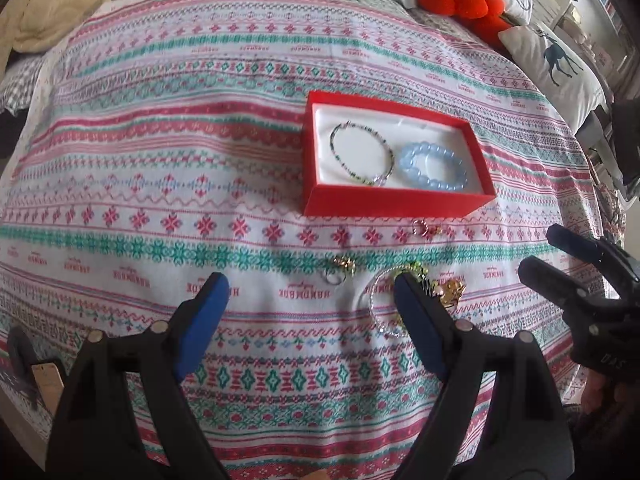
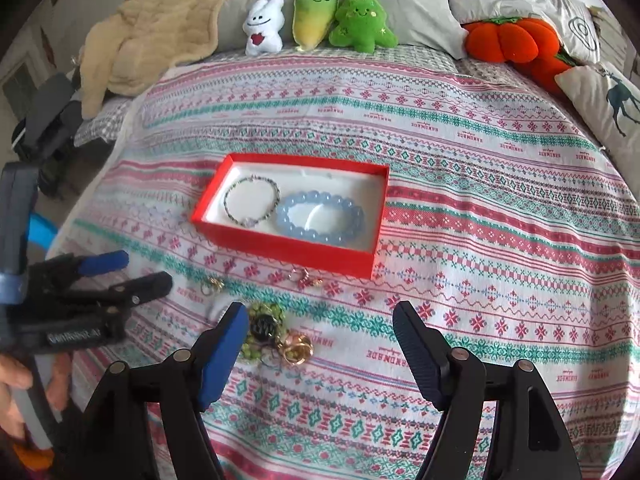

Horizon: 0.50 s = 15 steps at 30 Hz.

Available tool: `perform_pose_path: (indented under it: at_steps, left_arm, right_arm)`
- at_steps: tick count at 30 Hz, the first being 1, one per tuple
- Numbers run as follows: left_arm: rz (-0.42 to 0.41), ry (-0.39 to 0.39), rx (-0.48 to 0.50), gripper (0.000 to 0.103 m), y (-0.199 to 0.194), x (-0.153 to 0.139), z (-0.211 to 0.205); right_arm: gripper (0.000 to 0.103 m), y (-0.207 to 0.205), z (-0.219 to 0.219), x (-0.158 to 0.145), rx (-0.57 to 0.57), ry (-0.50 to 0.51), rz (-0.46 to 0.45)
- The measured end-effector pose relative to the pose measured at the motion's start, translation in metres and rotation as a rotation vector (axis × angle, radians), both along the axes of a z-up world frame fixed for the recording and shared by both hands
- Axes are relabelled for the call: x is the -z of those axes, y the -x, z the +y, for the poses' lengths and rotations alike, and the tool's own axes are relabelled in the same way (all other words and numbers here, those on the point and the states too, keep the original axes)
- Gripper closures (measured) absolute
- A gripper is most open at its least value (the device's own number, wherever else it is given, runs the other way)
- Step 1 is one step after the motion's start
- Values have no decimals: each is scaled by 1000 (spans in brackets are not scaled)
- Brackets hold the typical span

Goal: Organize jewelry
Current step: 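Grasp a gold ring with the left tool while the right tool reaches the green-stone ring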

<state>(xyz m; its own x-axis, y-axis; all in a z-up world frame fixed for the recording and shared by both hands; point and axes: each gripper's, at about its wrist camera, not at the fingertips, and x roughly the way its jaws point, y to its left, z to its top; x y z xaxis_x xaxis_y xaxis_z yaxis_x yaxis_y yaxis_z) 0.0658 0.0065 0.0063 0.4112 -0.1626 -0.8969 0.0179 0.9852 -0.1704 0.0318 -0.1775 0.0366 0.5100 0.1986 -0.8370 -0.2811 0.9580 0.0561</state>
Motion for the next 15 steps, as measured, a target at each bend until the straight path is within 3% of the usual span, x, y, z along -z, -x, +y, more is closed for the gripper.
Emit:
perform_pose_path:
  at_steps: [7, 15]
  left_arm:
    - [2, 15, 11, 18, 11, 20, 11]
    - [-28, 11, 58, 18, 22, 44, 16]
  right_arm:
    - [27, 13, -3, 27, -37, 70, -8]
    - [27, 28, -7, 58, -113, 72, 9]
